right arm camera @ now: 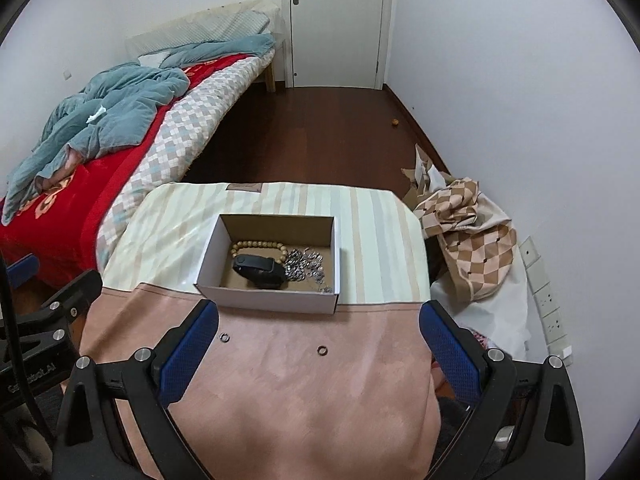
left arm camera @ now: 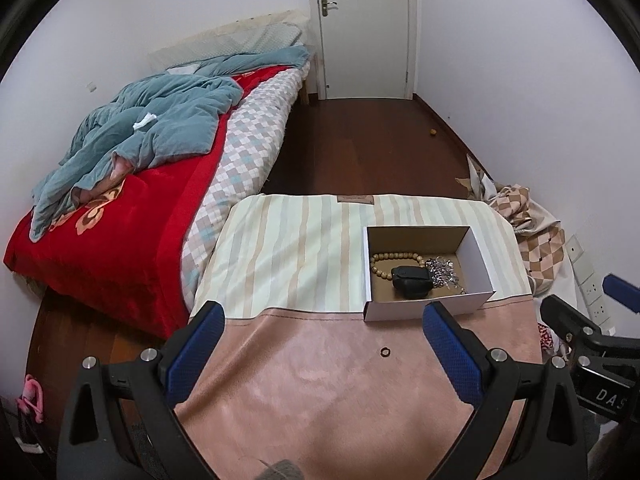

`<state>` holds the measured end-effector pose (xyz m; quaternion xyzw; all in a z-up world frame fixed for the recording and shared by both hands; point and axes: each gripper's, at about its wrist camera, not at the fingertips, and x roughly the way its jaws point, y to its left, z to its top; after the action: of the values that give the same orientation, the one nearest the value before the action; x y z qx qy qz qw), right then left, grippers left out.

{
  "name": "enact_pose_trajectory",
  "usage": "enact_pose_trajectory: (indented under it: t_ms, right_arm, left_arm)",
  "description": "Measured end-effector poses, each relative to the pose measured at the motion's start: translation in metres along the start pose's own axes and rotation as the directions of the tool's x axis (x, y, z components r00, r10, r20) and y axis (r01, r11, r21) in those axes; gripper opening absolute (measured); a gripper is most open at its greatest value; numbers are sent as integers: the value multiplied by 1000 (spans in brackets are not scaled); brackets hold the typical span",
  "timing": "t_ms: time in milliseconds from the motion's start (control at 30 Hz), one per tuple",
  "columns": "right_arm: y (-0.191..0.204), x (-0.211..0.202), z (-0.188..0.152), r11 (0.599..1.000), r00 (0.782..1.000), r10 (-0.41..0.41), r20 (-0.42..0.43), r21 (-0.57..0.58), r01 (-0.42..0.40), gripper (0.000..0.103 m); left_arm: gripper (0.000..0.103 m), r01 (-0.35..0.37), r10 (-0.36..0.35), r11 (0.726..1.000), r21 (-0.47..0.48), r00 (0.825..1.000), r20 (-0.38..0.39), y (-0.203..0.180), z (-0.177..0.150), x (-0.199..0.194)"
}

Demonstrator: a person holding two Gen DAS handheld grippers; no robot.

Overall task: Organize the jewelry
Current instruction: 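Move both grippers back toward the small black rings on the cloth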

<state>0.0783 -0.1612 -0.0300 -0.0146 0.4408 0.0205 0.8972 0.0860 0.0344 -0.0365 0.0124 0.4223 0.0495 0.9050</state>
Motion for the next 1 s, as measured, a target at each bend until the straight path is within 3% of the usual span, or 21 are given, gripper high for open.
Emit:
enact_pose_trajectory:
  t_ms: [167, 300, 367, 433, 600, 800, 867, 1000]
  right_arm:
    - [-19, 22, -22, 998, 1000, 15, -26, 66, -14, 102]
    - [-36, 72, -54, 994, 995, 11, -96, 108, 0, 101]
    - [-38, 101, -69, 993, 989, 44, -140, 118, -27, 83]
    - [-36, 123, -79, 992, 984, 62, -168, 118, -42, 73]
    - [-25, 170, -97, 993, 981, 70, -179, 104, -52, 56]
    - [-14, 189, -102, 998, 988, 32, -150, 58, -24, 35]
    - [-11, 190, -102, 999, 990, 15, -140, 38, -10, 13]
    - [-12, 185, -106, 999, 990, 26, -136, 47, -20, 13]
  left_arm:
    - [101, -46, 46, 999, -15, 998, -36, 2, -23, 25]
    - [101, -79, 74, 996, -32, 988, -134, 4, -53, 69]
    - [101, -87, 80, 996, -30, 979, -186, 3, -65, 89]
    - [101, -105, 97, 994, -24, 969, -227, 2, -75, 108]
    - [101, -119, 110, 993, -17, 955, -275, 5, -86, 136]
    - [101, -116, 110, 993, -2, 948, -298, 3, -89, 151]
    - [101, -110, 105, 994, 0, 947, -302, 0, -89, 153]
    - [101, -69, 61, 997, -15, 950, -307, -8, -86, 157]
